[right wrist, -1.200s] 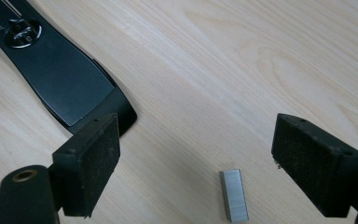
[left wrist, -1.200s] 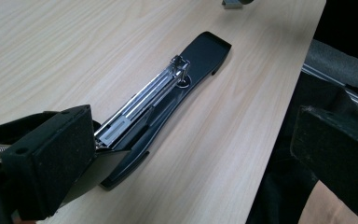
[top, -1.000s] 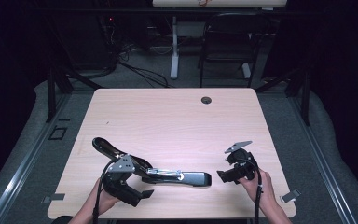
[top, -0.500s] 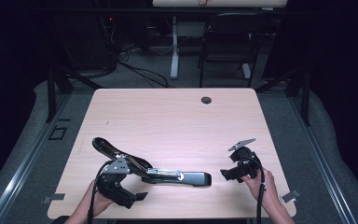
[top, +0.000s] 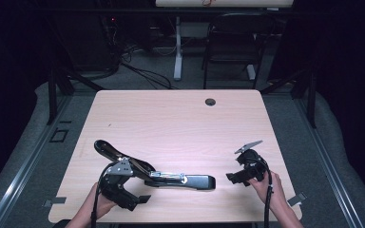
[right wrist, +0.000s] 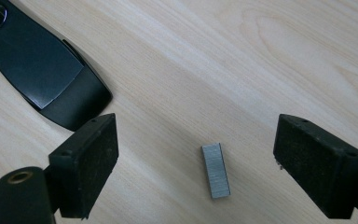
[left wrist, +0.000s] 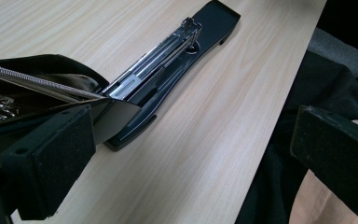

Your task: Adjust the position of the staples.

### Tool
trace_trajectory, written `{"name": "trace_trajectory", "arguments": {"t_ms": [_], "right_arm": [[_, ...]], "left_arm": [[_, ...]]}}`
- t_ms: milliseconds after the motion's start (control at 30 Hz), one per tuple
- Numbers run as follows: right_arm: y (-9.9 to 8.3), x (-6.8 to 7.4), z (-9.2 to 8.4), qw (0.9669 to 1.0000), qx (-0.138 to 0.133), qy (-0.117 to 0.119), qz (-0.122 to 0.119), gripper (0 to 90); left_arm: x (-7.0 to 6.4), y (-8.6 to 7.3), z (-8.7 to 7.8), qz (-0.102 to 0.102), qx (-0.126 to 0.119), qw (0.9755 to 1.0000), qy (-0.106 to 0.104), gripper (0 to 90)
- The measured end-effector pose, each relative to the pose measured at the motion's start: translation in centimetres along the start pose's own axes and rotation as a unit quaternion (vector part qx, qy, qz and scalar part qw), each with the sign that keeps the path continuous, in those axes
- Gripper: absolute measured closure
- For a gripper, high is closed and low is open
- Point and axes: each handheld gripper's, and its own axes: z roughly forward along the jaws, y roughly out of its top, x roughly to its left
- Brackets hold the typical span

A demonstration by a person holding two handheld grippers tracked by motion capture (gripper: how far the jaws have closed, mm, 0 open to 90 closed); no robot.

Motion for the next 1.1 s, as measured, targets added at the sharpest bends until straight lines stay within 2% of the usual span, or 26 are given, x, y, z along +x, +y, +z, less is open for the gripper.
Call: {"name": "trace_trajectory", "arguments": {"t_ms": [167, 233, 400, 433, 500, 600, 633, 667, 700, 933, 1100], "right_arm": [[-0.1, -0.3, 0.3, 0.9999, 0.009, 0.013, 0.005, 17.2], [-0.2, -0.4, 0.3, 0.9999, 0.009, 0.013, 0.002, 23.1], [-0.2, -0.6, 0.4, 1.0, 0.003, 0.009, 0.0, 29.1], [-0.3, -1.0, 0.4, 0.9999, 0.005, 0.009, -0.002, 33.4], [-0.3, -1.1, 0.5, 0.9999, 0.004, 0.013, 0.002, 35.7], [-0.4, -1.4, 0.8, 0.9998, 0.011, 0.016, -0.001, 43.4], [-0.4, -1.4, 0.9, 0.9998, 0.01, 0.019, -0.004, 49.9], [-0.4, -1.4, 0.9, 0.9998, 0.01, 0.019, -0.004, 49.9], [-0.4, -1.5, 1.0, 0.9996, 0.018, 0.02, -0.011, 55.1], [-0.4, -1.3, 1.3, 0.9996, 0.021, 0.015, -0.012, 64.3], [-0.5, -1.5, 1.5, 0.9995, 0.028, 0.007, -0.009, 67.7]], "left_arm": [[0.1, 0.0, 0.0, 0.0, 0.001, 1.0, -0.001, 0.0], [0.1, 0.0, 0.0, 0.002, 0.002, 1.0, -0.002, 0.0], [-0.1, 0.1, 0.1, 0.01, 0.001, 0.9999, -0.006, 0.0], [-0.2, 0.1, 0.1, 0.012, 0.001, 0.9999, -0.007, 0.0], [-0.2, 0.1, 0.1, 0.015, -0.001, 0.9999, -0.005, 0.0], [-0.4, 0.1, 0.0, 0.009, -0.005, 0.9999, -0.009, 0.0], [-0.4, 0.1, 0.0, 0.007, -0.006, 0.9999, -0.012, 0.0], [-0.5, 0.1, 0.0, 0.008, -0.006, 0.9999, -0.014, 0.0], [-0.6, 0.1, 0.1, 0.009, -0.003, 0.9998, -0.015, 0.0], [-0.8, 0.1, 0.4, 0.015, 0.011, 0.9997, -0.018, 0.0], [-0.7, 0.1, 0.4, 0.013, 0.016, 0.9998, -0.008, 0.0]]}}
